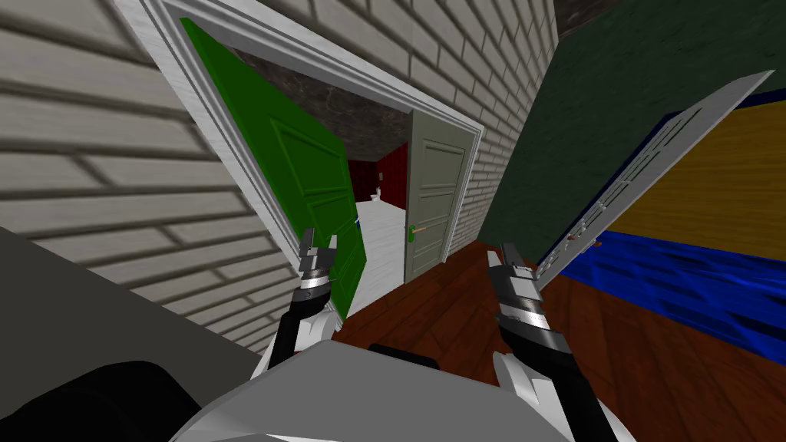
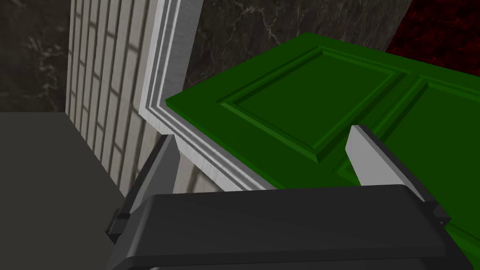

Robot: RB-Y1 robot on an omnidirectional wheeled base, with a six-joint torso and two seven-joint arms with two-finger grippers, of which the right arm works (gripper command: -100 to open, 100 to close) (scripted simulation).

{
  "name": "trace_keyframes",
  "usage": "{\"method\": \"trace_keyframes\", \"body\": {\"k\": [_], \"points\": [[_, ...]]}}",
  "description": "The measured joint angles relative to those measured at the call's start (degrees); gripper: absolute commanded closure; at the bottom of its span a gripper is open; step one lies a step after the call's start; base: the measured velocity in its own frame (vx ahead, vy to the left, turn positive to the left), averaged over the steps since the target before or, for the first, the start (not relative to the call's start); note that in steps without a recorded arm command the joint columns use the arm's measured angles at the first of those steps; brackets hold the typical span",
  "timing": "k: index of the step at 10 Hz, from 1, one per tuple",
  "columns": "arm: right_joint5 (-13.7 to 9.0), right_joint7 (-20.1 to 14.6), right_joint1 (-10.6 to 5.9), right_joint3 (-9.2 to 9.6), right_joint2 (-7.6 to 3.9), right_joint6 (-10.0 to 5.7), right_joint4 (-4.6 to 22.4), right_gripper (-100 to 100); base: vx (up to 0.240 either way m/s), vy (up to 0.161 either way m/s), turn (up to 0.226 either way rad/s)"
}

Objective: Push the door open

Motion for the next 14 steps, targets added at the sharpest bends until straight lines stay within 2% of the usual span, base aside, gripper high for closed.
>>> {"method": "trace_keyframes", "body": {"k": [2, 5, 6, 8, 11, 12, 14], "points": [[0.81, -0.94, -0.34, 1.33, -0.78, 0.44, 1.46, -100, 0.176, -0.088, 0.033], [2.14, -2.52, -0.92, 3.45, -1.94, -0.14, 5.32, -100, 0.182, -0.118, 0.042], [2.82, -3.15, -0.68, 4.68, -2.25, -0.23, 6.3, -100, 0.16, -0.071, 0.042], [4.02, -4.1, -2.19, 6.37, -2.56, 0.15, 9.33, -100, 0.17, -0.082, 0.041], [6.16, -6.25, -2.55, 9.98, -3.38, 0.84, 12.9, -100, 0.152, -0.099, 0.045], [6.51, -6.85, -3.25, 10.43, -3.64, 0.76, 14.47, -100, 0.156, -0.103, 0.046], [8.32, -7.93, -3.77, 13.33, -3.42, 0.7, 17.8, -100, 0.158, -0.126, 0.053]]}}
